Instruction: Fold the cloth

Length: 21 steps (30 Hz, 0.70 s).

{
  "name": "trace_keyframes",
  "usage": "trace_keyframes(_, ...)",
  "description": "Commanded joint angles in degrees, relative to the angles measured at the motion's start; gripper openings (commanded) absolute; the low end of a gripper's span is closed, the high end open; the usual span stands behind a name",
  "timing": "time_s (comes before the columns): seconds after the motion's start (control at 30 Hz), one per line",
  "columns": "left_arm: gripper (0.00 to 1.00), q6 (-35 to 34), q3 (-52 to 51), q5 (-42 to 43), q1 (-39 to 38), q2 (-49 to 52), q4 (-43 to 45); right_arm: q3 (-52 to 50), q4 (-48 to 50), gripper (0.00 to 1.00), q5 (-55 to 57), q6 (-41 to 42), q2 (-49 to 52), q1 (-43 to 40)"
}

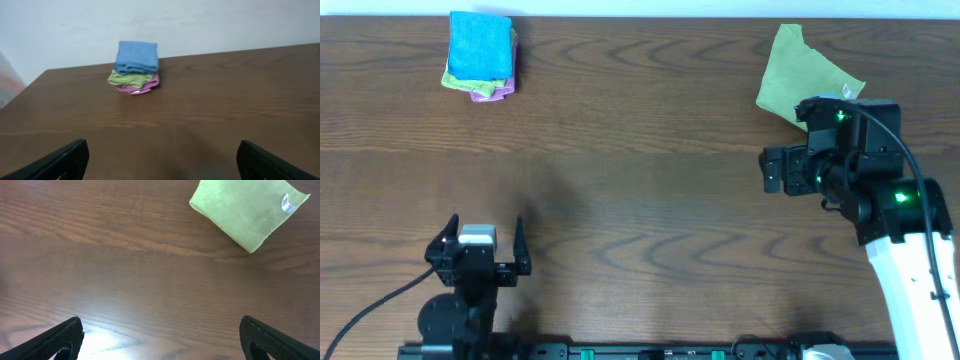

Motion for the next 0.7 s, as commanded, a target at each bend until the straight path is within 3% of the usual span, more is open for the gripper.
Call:
trace_keyframes(0.0, 0.95, 0.92, -2.91, -0.83, 2.25, -0.37, 2.43, 0.07, -0.02, 0.99, 0.31, 0.35, -0.55, -0.35)
trace_keyframes(0.33, 0.96, -9.66, -8.04, -3.50, 6.86, -0.37, 5.53, 0.07, -0.02, 0.99, 0.31, 0.35, -0.55, -0.35)
trace_keyframes(0.67, 0.95, -11.28, -16.02, -4.81, 7.02, -0.39, 16.35, 0.07, -0.02, 0.99, 0.31, 0.35, -0.55, -0.35)
